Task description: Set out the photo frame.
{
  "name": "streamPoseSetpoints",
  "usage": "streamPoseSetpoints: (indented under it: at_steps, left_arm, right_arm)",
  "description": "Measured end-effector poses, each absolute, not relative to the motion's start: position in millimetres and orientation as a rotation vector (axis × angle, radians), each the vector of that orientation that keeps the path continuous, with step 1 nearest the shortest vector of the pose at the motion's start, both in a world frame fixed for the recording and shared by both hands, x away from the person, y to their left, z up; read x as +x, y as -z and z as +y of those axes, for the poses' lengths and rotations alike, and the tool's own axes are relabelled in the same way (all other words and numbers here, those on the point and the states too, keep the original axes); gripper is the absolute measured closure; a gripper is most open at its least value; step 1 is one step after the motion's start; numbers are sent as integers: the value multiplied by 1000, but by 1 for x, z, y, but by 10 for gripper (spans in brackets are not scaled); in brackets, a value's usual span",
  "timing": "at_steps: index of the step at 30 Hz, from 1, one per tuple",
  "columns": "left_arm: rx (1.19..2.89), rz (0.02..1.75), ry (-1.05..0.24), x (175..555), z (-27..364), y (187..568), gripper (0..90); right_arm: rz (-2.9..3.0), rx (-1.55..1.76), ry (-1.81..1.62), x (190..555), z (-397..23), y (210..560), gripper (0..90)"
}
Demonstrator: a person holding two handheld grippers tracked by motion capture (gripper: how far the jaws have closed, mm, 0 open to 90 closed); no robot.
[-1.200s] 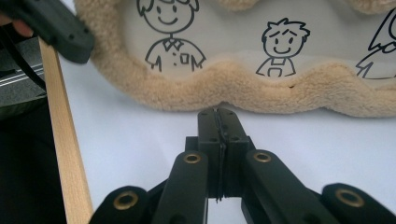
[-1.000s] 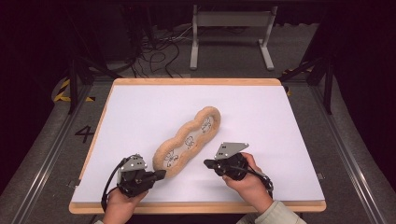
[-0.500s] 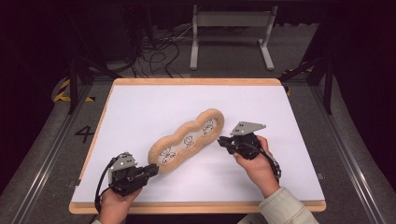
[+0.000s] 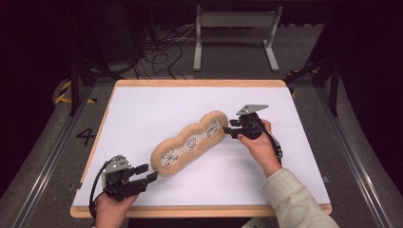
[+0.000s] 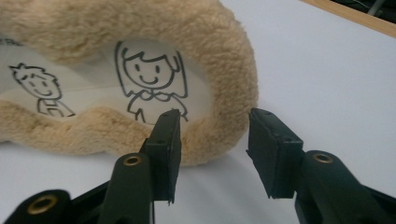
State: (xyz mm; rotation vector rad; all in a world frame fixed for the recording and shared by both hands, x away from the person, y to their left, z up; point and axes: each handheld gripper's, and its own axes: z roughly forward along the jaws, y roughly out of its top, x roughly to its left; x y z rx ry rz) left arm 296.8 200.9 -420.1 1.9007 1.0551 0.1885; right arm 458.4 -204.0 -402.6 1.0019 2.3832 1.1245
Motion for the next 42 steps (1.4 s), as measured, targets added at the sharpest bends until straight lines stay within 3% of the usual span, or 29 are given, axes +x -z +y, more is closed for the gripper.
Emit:
streamPoseSetpoints:
  at_steps: [10,17,21,33,42]
  left_arm:
    - [1899,1093,-104,311,199,435,370]
    - [1935,1061,-126,315,179,441,476]
    - [1927,1092,-157,317,176,441,636]
    - [1927,1073,-178,321,173,433,662]
    - [1891,1053,-227,338,169,419,662]
  right_arm:
    - [2407,1005,-1198,480,-202,419,535]
    - [2442,1005,-1237,488,-204,426,598]
    - [2430,1003,-1219,488,-204,425,669]
    - [2378,1009,-1194,472,-211,410,679]
    - [2244,1022,-1192,438,-233,392,668]
